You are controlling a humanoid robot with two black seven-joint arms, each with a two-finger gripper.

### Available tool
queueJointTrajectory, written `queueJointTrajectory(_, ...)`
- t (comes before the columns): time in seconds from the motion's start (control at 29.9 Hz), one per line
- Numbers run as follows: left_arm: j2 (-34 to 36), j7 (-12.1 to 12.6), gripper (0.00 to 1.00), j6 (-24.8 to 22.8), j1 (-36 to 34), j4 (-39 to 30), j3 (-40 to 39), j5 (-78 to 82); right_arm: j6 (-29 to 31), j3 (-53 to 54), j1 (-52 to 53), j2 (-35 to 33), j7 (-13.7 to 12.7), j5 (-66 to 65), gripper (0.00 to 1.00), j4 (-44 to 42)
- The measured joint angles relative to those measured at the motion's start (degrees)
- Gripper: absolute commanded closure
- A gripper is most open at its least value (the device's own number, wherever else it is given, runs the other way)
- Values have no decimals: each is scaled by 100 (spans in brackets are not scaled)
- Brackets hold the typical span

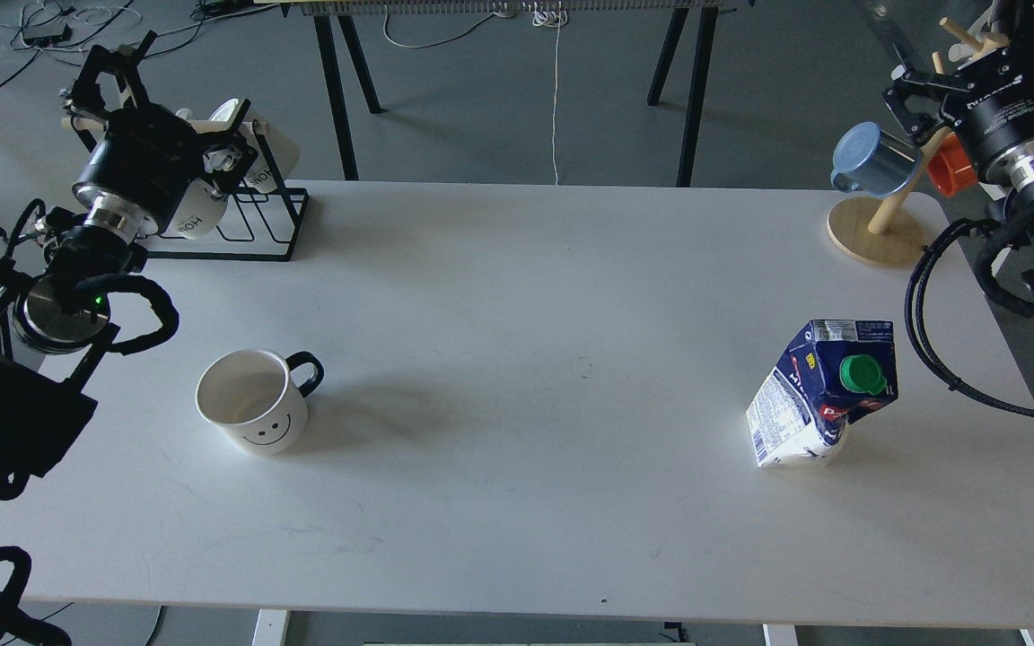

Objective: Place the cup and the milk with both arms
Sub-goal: 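Move the left gripper from the mug rack down toward the white smiley mug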

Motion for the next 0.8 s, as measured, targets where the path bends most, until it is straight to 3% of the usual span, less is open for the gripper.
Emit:
queueJointTrajectory(0.37,-32,34,1,-55,-40,-5,21,-28,0,-39,103,-51,0,-5,1,-5)
queueJointTrajectory(0.47,145,70,1,-118,-30,-497,226,60,1,-46,103,-54,0,-5,1,9)
queueJointTrajectory(0.63,1127,64,1,23,-24,-1706,1277,881,2,4,65,-290,0,7,1,121)
queueJointTrajectory(0.8,1760,16,2,-37,-38,-2180,1836,2144,2,12,10,-365,0,11,1,310)
